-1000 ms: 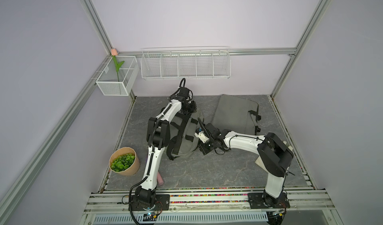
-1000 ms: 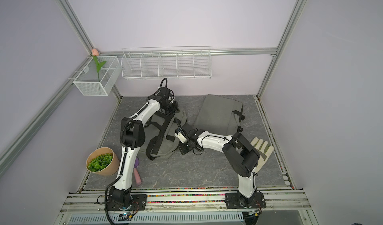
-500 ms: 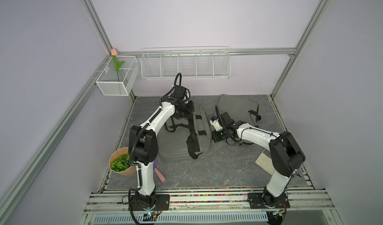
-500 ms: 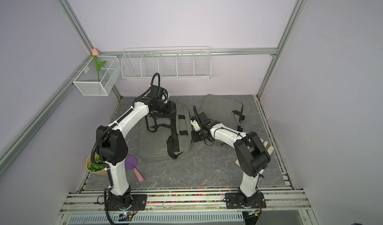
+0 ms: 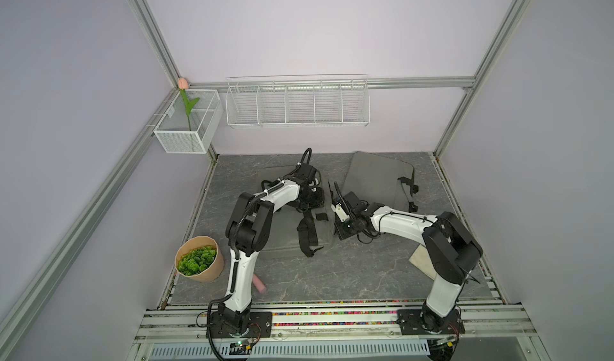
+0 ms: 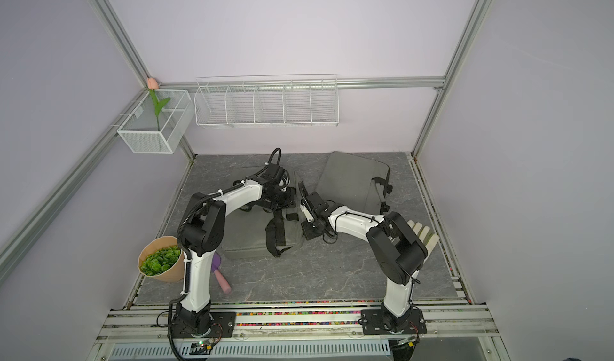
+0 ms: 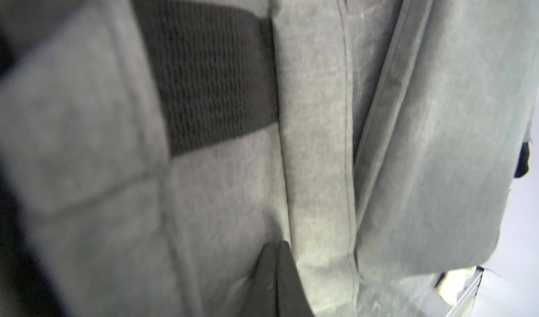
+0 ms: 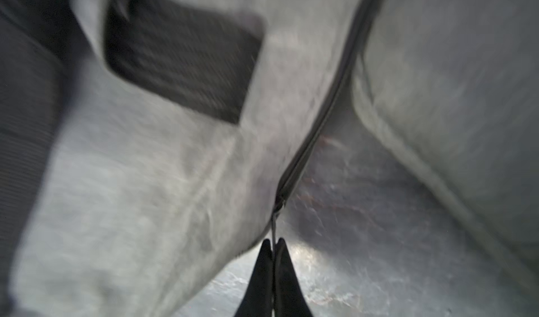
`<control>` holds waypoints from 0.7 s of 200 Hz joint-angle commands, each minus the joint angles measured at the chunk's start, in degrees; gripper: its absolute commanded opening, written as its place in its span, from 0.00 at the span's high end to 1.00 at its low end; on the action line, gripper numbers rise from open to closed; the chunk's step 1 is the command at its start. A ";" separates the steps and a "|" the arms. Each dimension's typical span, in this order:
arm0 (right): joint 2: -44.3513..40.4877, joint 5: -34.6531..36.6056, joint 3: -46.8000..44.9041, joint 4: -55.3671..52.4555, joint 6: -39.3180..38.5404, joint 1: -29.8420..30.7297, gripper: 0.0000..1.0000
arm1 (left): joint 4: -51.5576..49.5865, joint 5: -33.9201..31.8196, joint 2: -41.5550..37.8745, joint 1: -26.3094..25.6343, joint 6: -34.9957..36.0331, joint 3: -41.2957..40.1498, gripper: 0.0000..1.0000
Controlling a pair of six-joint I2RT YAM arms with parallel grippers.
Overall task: Put the mouse into the laptop bag
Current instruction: Zip the zipper on the zippered laptop bag.
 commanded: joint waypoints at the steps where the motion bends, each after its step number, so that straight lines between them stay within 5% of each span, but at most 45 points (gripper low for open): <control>1: -3.38 0.35 -4.25 0.83 -0.11 2.69 0.93 | 4.57 -3.28 6.25 0.40 -2.12 -1.17 1.00; 64: -3.20 1.06 -1.57 1.95 4.76 15.81 0.93 | 6.37 -3.67 8.60 0.49 -3.29 -1.09 1.00; 140: 7.94 -1.96 8.09 2.96 4.24 21.91 0.93 | 9.62 -2.40 8.67 0.92 -5.11 -4.10 1.00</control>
